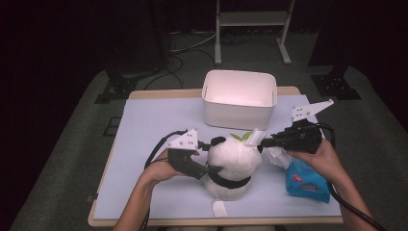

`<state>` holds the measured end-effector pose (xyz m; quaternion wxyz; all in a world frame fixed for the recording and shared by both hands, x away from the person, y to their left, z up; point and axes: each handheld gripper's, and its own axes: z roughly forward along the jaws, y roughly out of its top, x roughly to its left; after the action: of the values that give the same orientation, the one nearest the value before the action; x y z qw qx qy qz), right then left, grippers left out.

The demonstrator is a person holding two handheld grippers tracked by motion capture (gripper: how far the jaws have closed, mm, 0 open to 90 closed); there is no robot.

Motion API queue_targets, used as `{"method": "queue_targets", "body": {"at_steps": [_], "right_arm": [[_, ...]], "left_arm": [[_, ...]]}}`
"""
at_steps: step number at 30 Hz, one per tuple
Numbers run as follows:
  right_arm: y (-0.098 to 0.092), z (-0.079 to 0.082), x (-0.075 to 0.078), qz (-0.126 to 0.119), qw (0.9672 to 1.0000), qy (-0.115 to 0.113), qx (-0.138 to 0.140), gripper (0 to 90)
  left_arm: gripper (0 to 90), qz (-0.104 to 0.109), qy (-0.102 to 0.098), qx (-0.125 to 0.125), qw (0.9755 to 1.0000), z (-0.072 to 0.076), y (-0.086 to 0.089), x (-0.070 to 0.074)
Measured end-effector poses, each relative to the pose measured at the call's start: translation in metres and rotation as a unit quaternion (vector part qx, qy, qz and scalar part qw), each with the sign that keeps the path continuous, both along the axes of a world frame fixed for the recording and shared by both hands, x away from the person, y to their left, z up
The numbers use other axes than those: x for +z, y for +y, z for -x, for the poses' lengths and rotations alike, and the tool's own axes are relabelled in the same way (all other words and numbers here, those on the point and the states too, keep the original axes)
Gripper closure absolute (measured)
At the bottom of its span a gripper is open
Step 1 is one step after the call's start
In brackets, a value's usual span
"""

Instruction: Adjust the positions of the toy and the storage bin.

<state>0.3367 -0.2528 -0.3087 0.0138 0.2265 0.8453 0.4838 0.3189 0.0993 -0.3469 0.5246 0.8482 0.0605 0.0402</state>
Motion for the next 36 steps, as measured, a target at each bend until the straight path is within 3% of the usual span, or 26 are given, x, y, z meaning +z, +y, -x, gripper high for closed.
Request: {"method": "queue_targets", "body": {"at_steps": [5, 10, 20, 29, 36], "right_arm": [[0.003, 0.001, 0.008, -0.021, 0.9997, -0.006, 0.01, 82.7], [0.014, 0.003, 0.023, -0.021, 0.9992, -0.021, 0.026, 82.6], [0.044, 0.007, 0.044, -0.002, 0.9972, -0.032, 0.068, 82.5], [0.053, 0.009, 0.053, -0.005, 0.9962, -0.036, 0.08, 82.6], [0.067, 0.01, 0.058, 0.019, 0.9944, -0.043, 0.094, 82.6]], "left_arm": [[32.3, -0.005, -0.006, -0.006, 1.0, 0.001, -0.004, 0.003], [32.6, -0.012, -0.014, -0.011, 0.9998, 0.002, -0.007, 0.006], [32.6, -0.026, -0.02, -0.016, 0.9993, 0.004, -0.016, 0.011], [32.6, -0.029, -0.019, -0.019, 0.9992, 0.005, -0.018, 0.011], [32.6, -0.028, -0.015, -0.017, 0.9994, 0.004, -0.02, 0.012]]}}
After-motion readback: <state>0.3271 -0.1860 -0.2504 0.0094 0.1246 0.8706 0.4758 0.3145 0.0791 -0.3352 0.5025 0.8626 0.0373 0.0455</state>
